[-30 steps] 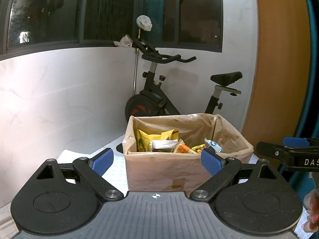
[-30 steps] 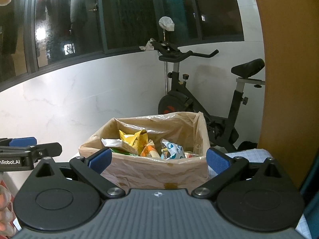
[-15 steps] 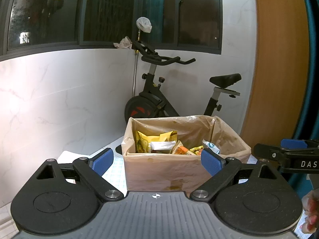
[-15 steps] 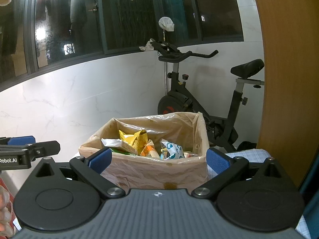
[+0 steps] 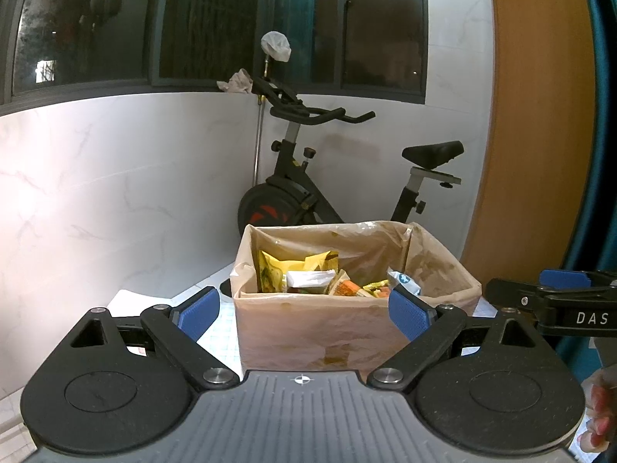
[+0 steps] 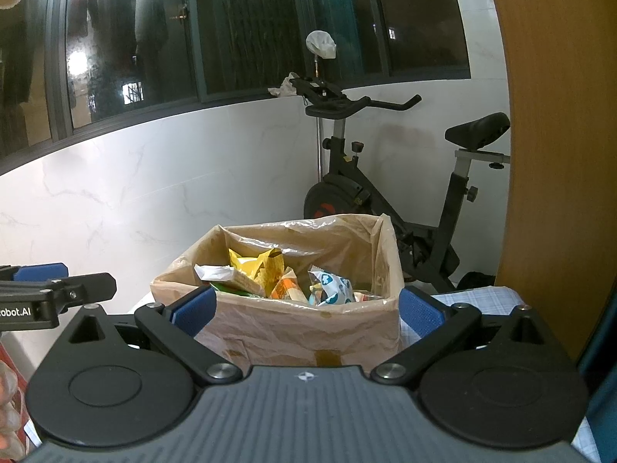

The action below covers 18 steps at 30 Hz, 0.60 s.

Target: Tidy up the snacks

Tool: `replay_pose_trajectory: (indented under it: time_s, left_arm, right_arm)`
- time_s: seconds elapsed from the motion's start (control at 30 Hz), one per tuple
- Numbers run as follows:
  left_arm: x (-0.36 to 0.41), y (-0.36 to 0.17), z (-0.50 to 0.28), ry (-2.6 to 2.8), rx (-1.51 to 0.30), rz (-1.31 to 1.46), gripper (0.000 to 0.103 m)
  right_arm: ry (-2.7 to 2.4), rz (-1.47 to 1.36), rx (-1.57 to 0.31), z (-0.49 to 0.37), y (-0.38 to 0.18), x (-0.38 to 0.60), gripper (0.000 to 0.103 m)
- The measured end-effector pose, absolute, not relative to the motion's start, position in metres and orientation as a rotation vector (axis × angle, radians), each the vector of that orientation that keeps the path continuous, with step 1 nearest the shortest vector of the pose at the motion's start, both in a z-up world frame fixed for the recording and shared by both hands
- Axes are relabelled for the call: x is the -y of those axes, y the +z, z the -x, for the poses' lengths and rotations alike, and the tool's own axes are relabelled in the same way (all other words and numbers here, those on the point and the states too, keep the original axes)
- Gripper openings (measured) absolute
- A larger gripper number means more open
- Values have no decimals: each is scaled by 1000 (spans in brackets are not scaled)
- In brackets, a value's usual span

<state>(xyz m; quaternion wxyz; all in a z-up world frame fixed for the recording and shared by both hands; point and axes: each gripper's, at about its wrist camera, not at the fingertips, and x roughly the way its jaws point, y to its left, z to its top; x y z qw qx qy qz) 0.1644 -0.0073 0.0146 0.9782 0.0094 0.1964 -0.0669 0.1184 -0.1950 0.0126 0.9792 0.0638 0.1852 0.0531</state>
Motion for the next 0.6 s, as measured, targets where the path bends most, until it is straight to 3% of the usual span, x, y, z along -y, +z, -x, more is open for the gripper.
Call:
replay_pose_trajectory:
  time_s: [0.6]
  left_arm:
    - [4,13,-165,-142,-391,-10,96]
  right_arm:
    - [105,-129,-376,-119,12,196,103]
